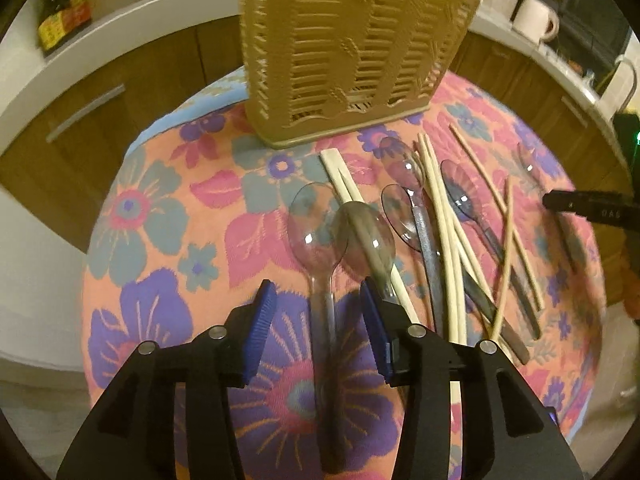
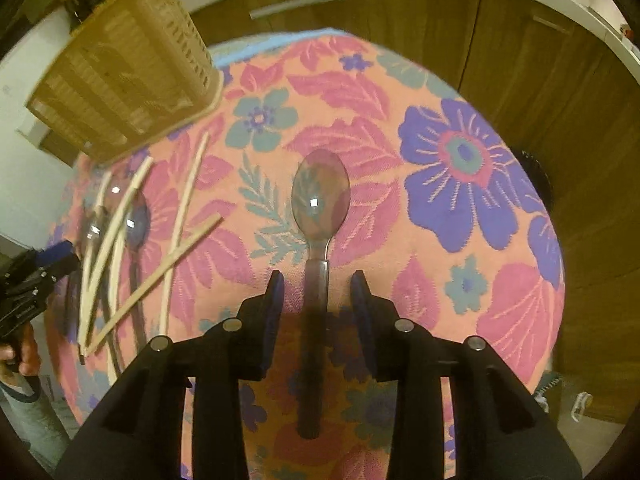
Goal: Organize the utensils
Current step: 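Close the left gripper on a clear spoon handle while the right gripper grasps another clear spoon, then lift the left gripper's clear spoon over the tan basket while the right gripper carries its spoon there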
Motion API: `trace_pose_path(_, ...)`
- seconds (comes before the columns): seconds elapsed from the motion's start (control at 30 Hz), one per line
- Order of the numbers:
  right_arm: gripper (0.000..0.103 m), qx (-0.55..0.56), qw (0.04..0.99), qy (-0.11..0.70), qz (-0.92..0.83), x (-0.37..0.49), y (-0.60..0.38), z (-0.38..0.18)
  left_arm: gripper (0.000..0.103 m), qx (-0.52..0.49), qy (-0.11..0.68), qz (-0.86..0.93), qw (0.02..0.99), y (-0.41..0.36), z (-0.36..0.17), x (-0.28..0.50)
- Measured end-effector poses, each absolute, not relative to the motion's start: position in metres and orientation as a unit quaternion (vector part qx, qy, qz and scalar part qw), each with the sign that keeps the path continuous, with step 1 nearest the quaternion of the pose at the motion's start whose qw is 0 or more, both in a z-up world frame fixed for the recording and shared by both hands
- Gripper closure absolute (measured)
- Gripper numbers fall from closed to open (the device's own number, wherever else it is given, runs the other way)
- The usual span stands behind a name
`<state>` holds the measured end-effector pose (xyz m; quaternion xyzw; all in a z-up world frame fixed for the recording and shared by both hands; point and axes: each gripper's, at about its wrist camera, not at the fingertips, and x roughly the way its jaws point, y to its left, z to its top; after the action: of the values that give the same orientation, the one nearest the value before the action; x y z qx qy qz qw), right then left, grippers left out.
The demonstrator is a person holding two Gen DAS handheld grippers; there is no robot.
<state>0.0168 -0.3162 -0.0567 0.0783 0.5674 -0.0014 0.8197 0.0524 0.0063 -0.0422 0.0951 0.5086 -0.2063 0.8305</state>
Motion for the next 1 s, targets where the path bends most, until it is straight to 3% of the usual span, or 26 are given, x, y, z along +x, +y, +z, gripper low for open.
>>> trace_pose_path(0.07, 0.074, 0.059, 0.818, 0.572, -0.011, 0.022, -0.309, -0.056, 0.064, 0.126, 0.506, -0.192, 0.831, -0.005, -0.044, 0.053)
trace_pose_path(0.1, 0.087, 0.052, 0.818, 0.573, -0.013, 0.025, -0.307, -0.056, 0.067, 0.137, 0.503, -0.187, 0.833, -0.008, -0.044, 0.052)
trace_pose_path(0.13, 0.093, 0.035, 0.819, 0.573, -0.02, 0.027, -0.303, -0.056, 0.081, 0.144, 0.498, -0.183, 0.835, -0.011, -0.044, 0.052)
trace_pose_path(0.17, 0.093, 0.027, 0.819, 0.572, -0.02, 0.028, -0.301, -0.056, 0.093, 0.148, 0.494, -0.18, 0.838, -0.013, -0.044, 0.051)
trace_pose_path(0.33, 0.093, 0.027, 0.85, 0.525, 0.014, 0.02, -0.293, -0.032, 0.094, 0.092, 0.453, -0.196, 0.865, 0.004, -0.02, 0.046)
trace_pose_path(0.5, 0.093, 0.023, 0.91, 0.406, 0.079, 0.012, -0.266, 0.04, 0.094, 0.001, 0.351, -0.235, 0.907, 0.028, 0.051, 0.042)
trace_pose_path(0.67, 0.093, 0.017, 0.945, 0.303, 0.123, 0.033, -0.233, 0.095, 0.094, -0.023, 0.251, -0.246, 0.936, 0.011, 0.113, 0.063)
trace_pose_path(1.0, 0.093, 0.042, 0.979, 0.178, 0.094, 0.108, -0.215, 0.135, 0.094, -0.045, 0.136, -0.214, 0.966, -0.015, 0.143, 0.118)
